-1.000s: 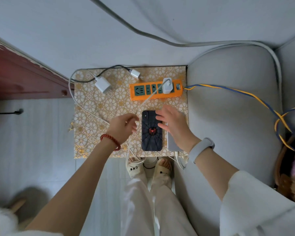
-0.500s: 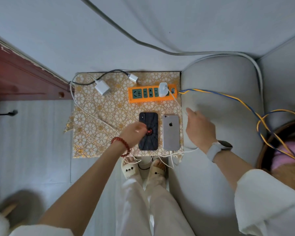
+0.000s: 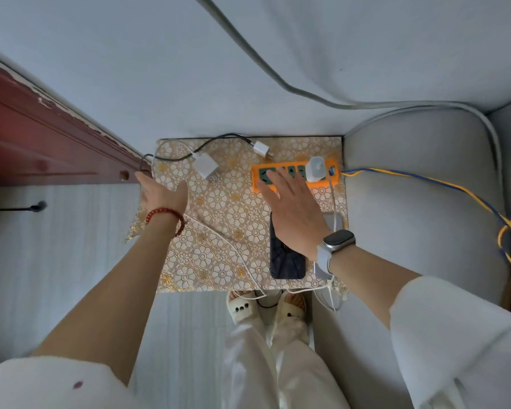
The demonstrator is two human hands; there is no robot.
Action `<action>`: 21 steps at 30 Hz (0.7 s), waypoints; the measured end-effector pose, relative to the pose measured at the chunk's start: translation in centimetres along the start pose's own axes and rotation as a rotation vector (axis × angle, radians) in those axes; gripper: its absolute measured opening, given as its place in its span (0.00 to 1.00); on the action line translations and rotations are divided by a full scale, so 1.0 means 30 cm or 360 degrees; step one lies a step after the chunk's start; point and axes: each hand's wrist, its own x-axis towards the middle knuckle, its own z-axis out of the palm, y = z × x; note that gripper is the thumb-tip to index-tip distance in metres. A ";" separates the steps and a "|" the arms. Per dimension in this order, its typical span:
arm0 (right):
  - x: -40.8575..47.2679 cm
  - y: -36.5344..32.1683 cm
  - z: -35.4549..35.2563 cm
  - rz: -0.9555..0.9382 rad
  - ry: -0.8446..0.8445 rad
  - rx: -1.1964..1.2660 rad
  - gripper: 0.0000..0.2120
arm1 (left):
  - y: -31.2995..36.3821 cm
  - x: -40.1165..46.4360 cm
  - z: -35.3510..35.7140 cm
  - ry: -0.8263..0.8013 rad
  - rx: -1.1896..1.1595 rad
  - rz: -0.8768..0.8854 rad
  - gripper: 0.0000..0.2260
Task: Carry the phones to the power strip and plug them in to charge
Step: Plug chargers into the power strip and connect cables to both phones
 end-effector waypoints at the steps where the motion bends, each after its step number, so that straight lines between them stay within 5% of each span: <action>1: 0.015 -0.009 0.002 -0.0004 -0.0043 0.0038 0.30 | 0.007 0.022 -0.011 -0.0048 -0.0114 -0.0029 0.35; 5: 0.073 -0.053 -0.005 0.0093 -0.0046 0.0375 0.26 | 0.040 0.031 -0.072 -0.0150 -0.0207 0.0382 0.15; 11: 0.197 -0.126 -0.052 0.0019 -0.0031 0.0816 0.37 | 0.017 -0.063 -0.185 -0.0551 -0.0089 0.1014 0.13; 13: 0.240 -0.162 -0.054 -0.0067 -0.0238 0.0856 0.32 | 0.012 -0.074 -0.223 -0.0583 -0.0187 0.1063 0.14; 17: 0.248 -0.220 -0.011 -0.0022 -0.0512 0.1124 0.05 | -0.005 -0.075 -0.268 -0.0610 -0.0397 0.1066 0.15; 21: 0.205 -0.225 0.037 0.0002 -0.0620 0.1067 0.03 | -0.044 -0.079 -0.251 -0.0511 -0.0442 0.0859 0.11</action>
